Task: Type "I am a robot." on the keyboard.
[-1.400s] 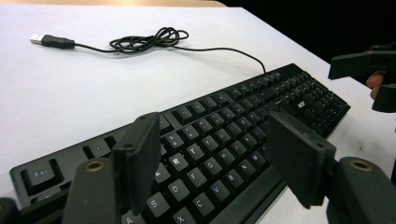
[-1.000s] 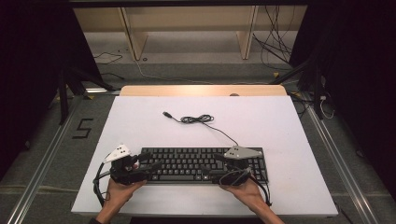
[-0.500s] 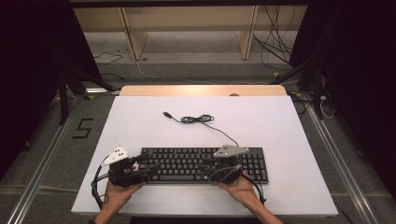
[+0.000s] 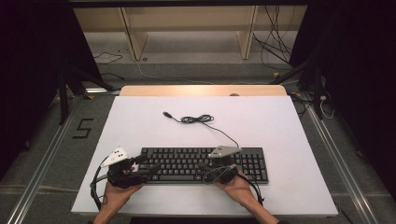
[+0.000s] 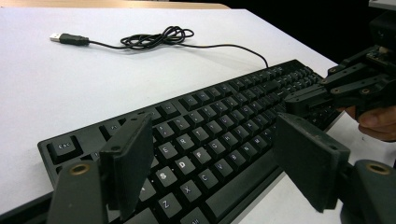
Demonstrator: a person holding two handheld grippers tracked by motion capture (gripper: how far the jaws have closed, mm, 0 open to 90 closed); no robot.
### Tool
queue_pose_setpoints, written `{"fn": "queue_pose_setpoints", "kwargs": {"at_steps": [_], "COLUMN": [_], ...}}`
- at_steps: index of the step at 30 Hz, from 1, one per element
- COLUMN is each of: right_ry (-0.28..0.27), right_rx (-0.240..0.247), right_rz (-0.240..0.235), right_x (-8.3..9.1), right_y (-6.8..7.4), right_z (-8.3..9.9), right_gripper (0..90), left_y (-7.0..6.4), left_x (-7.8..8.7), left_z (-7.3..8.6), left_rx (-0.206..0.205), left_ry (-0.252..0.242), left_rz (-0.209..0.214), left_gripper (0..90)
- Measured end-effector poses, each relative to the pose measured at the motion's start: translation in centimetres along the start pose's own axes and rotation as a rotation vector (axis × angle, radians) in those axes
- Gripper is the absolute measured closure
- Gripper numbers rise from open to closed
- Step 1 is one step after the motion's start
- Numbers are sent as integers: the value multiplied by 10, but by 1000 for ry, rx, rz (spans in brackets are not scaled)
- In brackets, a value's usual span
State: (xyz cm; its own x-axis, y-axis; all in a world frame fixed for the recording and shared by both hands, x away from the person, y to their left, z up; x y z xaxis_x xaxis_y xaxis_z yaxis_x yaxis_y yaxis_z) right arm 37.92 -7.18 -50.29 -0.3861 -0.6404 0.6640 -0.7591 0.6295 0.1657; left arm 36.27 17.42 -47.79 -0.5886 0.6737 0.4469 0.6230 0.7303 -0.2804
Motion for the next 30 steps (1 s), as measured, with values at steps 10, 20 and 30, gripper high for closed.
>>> {"fn": "queue_pose_setpoints", "kwargs": {"at_steps": [10,20,30], "right_ry": [40,81,73], "right_rx": [11,28,13], "right_rz": [1,23,26], "right_x": [-11,-19,-19], "right_y": [2,2,2], "right_z": [3,7,7], "right_gripper": [900,900,900], "left_y": [0,0,0], "left_x": [1,1,1], "left_z": [1,2,2], "left_rx": [-2,-4,-3], "left_ry": [4,6,6], "left_rz": [-5,-6,-8], "left_gripper": [283,283,283]}}
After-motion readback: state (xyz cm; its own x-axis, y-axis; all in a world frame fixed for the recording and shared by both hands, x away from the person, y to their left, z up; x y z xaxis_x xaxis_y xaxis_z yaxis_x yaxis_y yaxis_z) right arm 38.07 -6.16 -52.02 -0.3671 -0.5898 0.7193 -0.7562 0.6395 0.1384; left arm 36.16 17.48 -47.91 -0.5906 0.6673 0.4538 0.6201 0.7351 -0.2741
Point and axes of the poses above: each handheld gripper's, and its own axes: x roughly backward along the jaws, z roughly out of its underside, y roughly to its left, the point moved 6 cm from there along -x, roughly forward along the jaws, and after that the axes turned 3 degrees about y, right-handed, at the moved point
